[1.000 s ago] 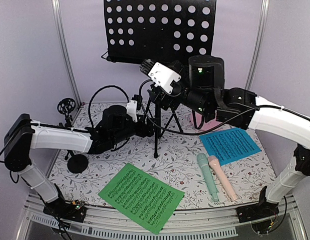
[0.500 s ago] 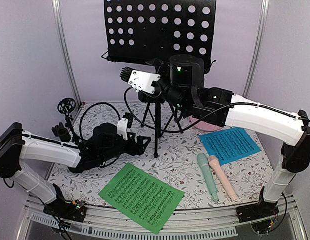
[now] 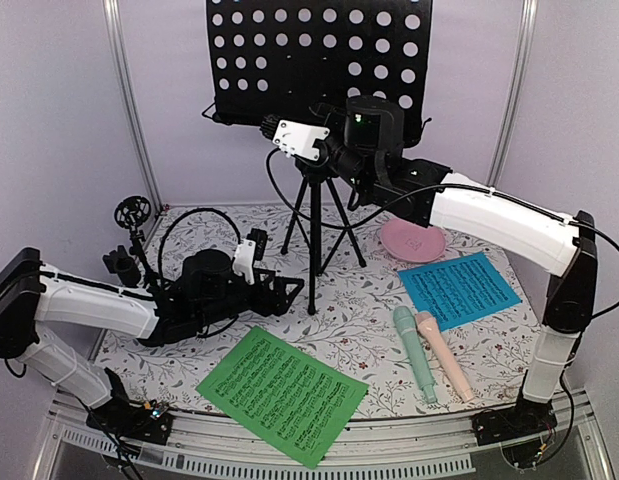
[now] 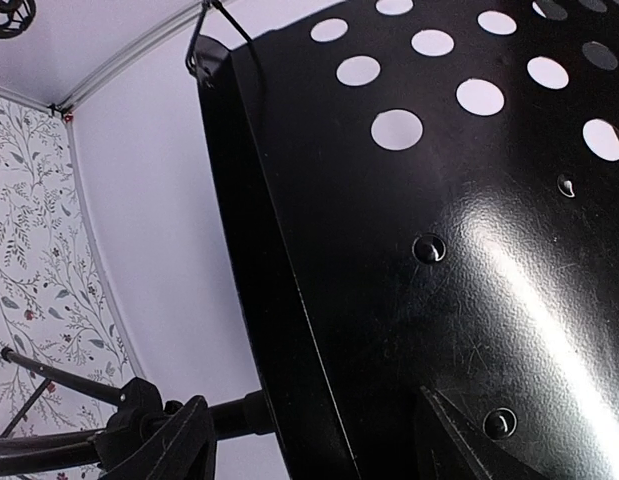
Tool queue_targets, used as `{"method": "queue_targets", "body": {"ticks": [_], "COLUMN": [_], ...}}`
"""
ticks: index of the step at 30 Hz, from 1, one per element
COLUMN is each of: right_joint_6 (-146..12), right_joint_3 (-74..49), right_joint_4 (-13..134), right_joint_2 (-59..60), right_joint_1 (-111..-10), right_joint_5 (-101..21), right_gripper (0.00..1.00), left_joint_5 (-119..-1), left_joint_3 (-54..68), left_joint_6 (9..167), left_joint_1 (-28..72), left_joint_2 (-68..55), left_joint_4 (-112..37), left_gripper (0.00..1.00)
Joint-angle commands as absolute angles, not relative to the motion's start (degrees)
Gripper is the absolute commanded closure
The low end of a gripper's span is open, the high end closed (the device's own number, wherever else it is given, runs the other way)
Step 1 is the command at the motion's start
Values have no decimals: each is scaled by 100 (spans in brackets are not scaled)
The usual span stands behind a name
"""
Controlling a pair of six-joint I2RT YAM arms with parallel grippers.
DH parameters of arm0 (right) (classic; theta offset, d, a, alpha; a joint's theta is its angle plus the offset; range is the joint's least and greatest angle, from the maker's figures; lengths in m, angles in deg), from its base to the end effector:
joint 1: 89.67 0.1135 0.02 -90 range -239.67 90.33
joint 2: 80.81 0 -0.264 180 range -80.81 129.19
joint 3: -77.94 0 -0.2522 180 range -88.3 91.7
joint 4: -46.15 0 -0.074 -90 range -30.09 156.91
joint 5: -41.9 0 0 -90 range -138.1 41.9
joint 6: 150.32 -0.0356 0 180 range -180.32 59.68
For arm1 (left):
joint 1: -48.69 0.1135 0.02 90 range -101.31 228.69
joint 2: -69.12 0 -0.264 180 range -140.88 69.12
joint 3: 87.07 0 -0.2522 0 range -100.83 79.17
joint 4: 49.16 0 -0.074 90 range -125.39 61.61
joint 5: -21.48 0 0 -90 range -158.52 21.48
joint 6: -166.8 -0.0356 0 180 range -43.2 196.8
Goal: Pack up the instrument practice props
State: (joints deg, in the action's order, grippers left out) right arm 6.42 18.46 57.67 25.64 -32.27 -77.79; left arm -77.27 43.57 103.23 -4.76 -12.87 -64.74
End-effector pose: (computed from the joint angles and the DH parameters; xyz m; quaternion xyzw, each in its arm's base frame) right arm 0.2542 0.3647 0.4327 -0.5036 0.4765 -0.2334 0.6818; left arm 0.1830 -0.2378 0.2069 0.1432 0.7902 -0.3335 0.4938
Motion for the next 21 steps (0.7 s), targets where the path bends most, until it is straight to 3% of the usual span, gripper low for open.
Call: {"method": "queue_targets", "body": {"ticks": [1,10,15,21], "right_joint_6": [785,913,1031,1060], "right_joint_3": [1961,1779,1673,1761], "right_joint_4": [5593,5566,5488,5476], "right_joint_2": [2663,2693,2643,2619], "right_joint_1": [-3424,-3490,-3511,-3509], "right_joint_5": [-7780,-7705,-7706,-7649], "right_gripper": [33,63,88,99], "left_joint_5": [-7543,-7443,-7350,-7528], "left_joint_3": [4411,4251,4176,3960], "left_joint_6": [10346,10321,10350,10107], "left_joint_1": [-563,-563,-571,-557], "left_joint_2": [-1252,-1605,-1764,-1936], "left_joint_4": [-6598,-6814,-6939,-7028], "left_gripper": [15,16,16,16]}}
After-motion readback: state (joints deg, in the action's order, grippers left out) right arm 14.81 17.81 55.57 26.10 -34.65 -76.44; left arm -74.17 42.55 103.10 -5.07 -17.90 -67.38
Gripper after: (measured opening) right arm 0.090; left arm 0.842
